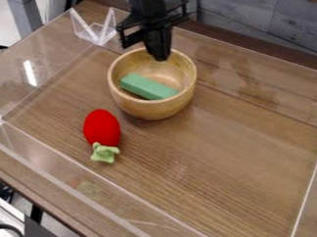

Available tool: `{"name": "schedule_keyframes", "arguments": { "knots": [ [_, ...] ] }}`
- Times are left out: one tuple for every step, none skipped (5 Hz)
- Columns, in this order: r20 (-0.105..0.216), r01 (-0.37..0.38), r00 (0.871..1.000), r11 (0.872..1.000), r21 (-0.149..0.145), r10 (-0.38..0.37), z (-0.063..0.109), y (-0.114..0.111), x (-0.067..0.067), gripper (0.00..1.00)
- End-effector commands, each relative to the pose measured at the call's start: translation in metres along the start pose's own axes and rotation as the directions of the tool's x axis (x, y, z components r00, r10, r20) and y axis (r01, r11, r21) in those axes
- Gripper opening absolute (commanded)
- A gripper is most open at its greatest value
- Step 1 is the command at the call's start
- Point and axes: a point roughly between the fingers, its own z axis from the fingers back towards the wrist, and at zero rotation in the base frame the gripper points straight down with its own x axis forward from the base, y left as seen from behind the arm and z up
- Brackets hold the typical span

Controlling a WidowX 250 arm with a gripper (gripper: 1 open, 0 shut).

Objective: Remove the green stick from the brown bowl and put it on the table

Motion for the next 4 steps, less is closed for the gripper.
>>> {"name": "schedule_keyframes", "arguments": {
  "knots": [
    [0.011, 0.069, 0.998, 0.997, -0.046, -0.069, 0.01, -0.01, -0.008, 0.0],
    [-0.004, 0.061, 0.998, 0.996, -0.058, -0.062, 0.021, -0.025, -0.01, 0.0],
    [-0.027, 0.048, 0.998, 0.996, -0.069, -0.05, 0.037, -0.037, -0.012, 0.0],
    [-0.017, 0.006, 1.0, 0.998, -0.059, -0.007, 0.036, -0.036, -0.015, 0.0]
  ]
}}
